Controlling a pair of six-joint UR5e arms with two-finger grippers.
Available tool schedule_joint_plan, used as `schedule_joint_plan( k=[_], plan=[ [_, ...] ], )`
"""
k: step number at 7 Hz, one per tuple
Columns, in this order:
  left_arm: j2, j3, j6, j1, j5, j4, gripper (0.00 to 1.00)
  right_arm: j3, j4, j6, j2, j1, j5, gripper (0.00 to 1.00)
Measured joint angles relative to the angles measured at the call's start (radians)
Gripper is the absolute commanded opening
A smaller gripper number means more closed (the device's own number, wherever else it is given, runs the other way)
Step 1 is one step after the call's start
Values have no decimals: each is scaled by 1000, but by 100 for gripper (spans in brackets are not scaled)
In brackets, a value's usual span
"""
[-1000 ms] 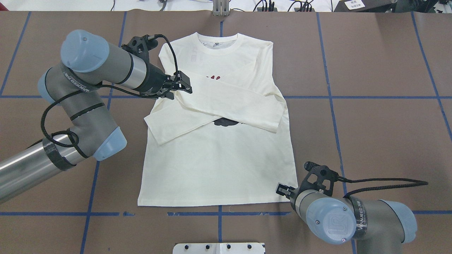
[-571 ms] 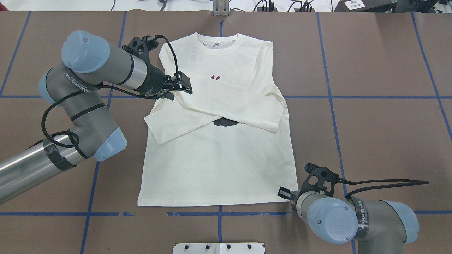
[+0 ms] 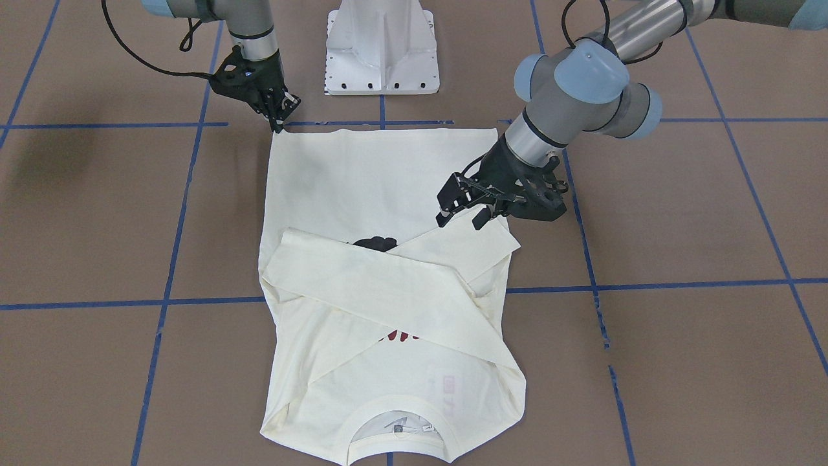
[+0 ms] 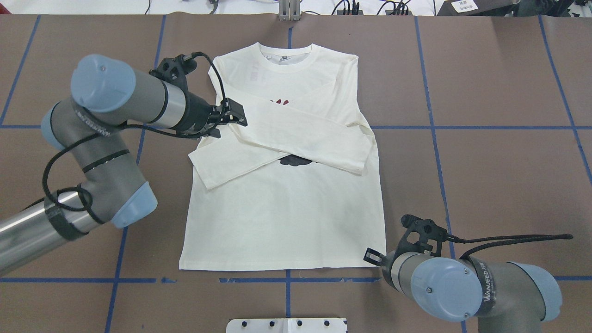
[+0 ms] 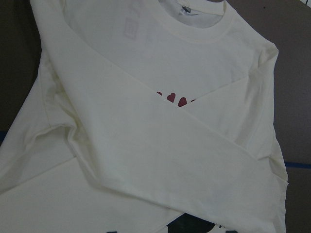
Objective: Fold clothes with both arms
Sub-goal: 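Grasp the hem corners nearest the robot with both grippers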
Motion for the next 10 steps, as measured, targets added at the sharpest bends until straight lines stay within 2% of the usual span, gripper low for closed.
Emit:
schedule_joint_plan(
  k=[2, 3, 4, 6, 7, 8, 10],
  plan=[
    [200, -194, -106, 150, 181, 117, 79, 23, 1, -2, 3, 11, 18, 0],
    [274, -267, -148, 217, 219, 184, 78, 25, 1, -4, 6, 14, 21, 0],
    [318, -302, -189, 279, 244, 221, 78, 25, 2, -5, 9, 15, 22, 0],
    [344, -321, -272, 367, 268, 293, 77, 22, 3, -5, 6, 15, 21, 0],
    [342, -325, -304, 398, 270, 335, 70, 19, 3, -5, 4, 15, 20, 0],
    [341, -325, -321, 418, 272, 354, 54, 17, 3, -5, 3, 15, 19, 0],
    [340, -326, -334, 433, 271, 364, 0, 16, 3, -5, 2, 15, 18, 0]
  ],
)
